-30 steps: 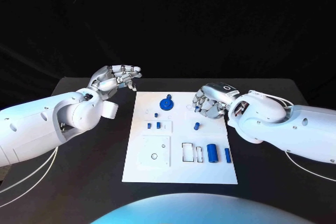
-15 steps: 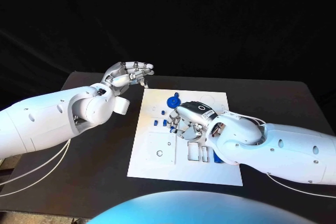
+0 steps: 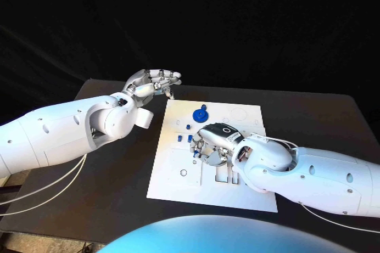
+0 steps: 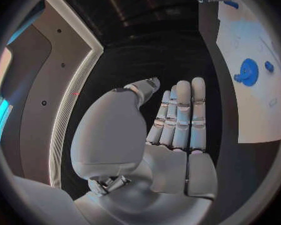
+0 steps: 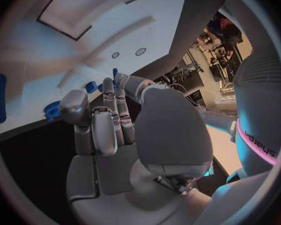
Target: Assemble the parts on the task board
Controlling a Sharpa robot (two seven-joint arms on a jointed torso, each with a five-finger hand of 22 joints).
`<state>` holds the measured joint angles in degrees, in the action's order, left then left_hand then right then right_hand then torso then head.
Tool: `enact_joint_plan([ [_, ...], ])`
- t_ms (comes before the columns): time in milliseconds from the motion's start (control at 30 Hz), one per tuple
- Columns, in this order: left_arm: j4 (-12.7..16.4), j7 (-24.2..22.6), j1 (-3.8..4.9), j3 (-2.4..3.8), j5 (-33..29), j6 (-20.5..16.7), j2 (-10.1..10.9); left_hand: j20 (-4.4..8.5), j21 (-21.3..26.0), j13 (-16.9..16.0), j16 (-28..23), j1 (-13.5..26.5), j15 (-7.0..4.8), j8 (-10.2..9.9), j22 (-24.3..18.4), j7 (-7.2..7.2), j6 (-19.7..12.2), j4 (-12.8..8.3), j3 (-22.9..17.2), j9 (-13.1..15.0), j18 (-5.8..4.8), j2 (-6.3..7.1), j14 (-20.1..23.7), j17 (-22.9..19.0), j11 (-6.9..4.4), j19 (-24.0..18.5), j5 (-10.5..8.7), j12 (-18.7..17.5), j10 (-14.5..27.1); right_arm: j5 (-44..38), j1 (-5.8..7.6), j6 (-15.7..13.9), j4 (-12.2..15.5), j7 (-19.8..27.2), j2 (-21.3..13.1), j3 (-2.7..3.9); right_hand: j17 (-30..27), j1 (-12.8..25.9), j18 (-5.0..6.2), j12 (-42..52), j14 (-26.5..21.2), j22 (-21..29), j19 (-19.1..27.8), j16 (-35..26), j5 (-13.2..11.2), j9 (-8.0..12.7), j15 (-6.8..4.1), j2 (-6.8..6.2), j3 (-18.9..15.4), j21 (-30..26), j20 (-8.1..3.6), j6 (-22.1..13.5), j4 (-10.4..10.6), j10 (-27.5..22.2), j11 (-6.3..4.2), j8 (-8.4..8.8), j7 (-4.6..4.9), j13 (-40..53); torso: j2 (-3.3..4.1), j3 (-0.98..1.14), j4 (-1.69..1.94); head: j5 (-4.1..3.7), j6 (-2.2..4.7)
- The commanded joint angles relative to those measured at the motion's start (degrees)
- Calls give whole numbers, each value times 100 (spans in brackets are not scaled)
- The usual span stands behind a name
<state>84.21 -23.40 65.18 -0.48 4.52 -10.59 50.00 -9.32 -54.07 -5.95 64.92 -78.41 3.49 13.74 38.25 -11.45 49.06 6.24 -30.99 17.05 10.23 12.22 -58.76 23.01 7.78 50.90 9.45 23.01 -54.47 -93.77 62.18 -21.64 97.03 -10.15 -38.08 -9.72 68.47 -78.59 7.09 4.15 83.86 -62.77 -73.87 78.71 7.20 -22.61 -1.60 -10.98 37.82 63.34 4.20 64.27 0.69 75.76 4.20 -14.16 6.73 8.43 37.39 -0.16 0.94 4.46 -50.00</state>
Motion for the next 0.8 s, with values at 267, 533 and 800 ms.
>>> enact_joint_plan([
  [267,13,3,2,4,-38,24,-19,12,47,-2,-42,-61,19,-3,-13,-11,-7,-5,36,8,34,9,41,-11,13,34,7,28,54,-162,-56,220,-40,21,26,-18,-2,17,-41,15,226,0,8,32,14,-10,-35,58,171,9,-20,5,-153,224,-179,-17,-1,12,5,7,-3,60,0],
  [533,14,8,2,4,-38,33,-22,12,47,-2,-42,-61,19,-3,-13,-11,-7,-5,36,8,34,9,41,-11,13,34,7,28,54,-212,-111,232,-61,2,52,-25,0,26,-39,12,227,8,16,34,12,-15,-33,59,172,-1,-19,3,-155,225,-177,-19,0,14,4,4,-1,82,0],
  [800,15,10,2,4,-38,37,-21,12,47,-2,-42,-61,19,-3,-13,-11,-7,-5,36,8,34,9,41,-11,13,34,7,28,54,-247,-154,220,-77,-13,81,-28,1,28,-39,11,227,5,15,35,11,-16,-33,60,172,2,-19,2,-156,225,-177,-19,0,15,4,3,0,106,0],
])
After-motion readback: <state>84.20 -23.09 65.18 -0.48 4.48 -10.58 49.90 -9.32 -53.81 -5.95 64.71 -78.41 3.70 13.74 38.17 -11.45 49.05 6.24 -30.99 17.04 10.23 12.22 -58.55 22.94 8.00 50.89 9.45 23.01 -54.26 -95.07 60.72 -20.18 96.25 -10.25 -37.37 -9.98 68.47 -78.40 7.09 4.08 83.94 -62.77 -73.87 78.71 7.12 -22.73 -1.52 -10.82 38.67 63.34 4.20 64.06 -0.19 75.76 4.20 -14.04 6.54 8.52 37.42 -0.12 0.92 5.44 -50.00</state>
